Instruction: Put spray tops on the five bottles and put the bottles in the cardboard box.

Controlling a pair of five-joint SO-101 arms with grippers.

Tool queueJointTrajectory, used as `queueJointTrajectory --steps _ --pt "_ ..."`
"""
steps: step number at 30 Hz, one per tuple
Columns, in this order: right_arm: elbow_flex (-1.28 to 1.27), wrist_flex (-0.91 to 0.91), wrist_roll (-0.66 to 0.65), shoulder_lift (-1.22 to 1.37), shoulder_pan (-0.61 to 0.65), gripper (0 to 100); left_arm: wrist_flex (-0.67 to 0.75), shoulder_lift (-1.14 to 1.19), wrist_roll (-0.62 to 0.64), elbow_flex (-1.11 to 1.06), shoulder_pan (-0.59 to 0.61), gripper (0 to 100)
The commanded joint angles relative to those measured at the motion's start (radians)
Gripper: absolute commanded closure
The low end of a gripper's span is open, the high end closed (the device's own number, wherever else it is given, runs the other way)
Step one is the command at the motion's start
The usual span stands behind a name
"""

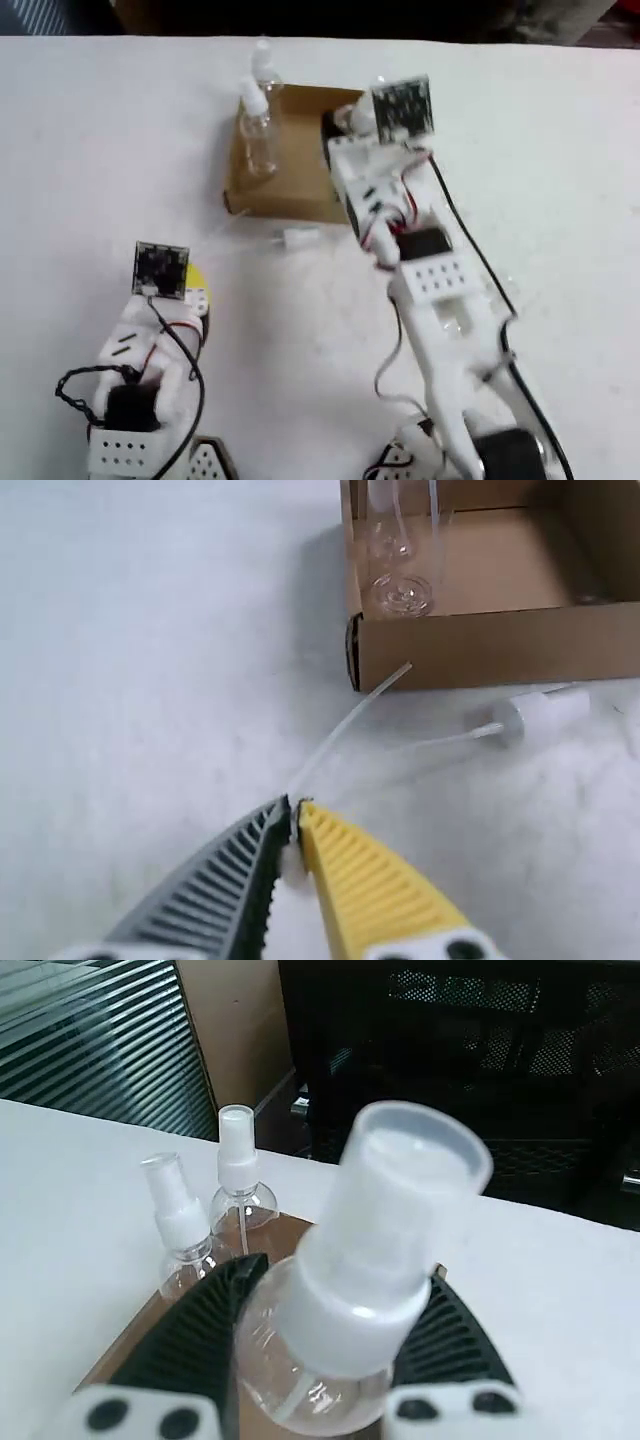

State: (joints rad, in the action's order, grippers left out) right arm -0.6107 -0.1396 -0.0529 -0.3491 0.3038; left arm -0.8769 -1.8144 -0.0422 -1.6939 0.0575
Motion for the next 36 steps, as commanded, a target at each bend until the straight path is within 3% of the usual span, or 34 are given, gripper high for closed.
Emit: queueJointTrajectory --steps 1,8,26,36 --pt "0.178 0.024 -0.012 0.128 -0.012 98.4 -0.009 -0.015 -0.017 0.002 0.012 98" --pt "0.334 0.027 -0.107 0.354 -0.053 98.4 -0.008 -0.015 -0.017 0.002 0.012 98" --pt "0.806 0.018 -0.11 0.826 -0.088 98.4 -0.005 -0.015 -0.017 0.002 0.012 98" --pt "1.022 -0.124 -0.117 1.004 -0.094 98.4 -0.002 -0.015 -0.018 0.002 0.012 98"
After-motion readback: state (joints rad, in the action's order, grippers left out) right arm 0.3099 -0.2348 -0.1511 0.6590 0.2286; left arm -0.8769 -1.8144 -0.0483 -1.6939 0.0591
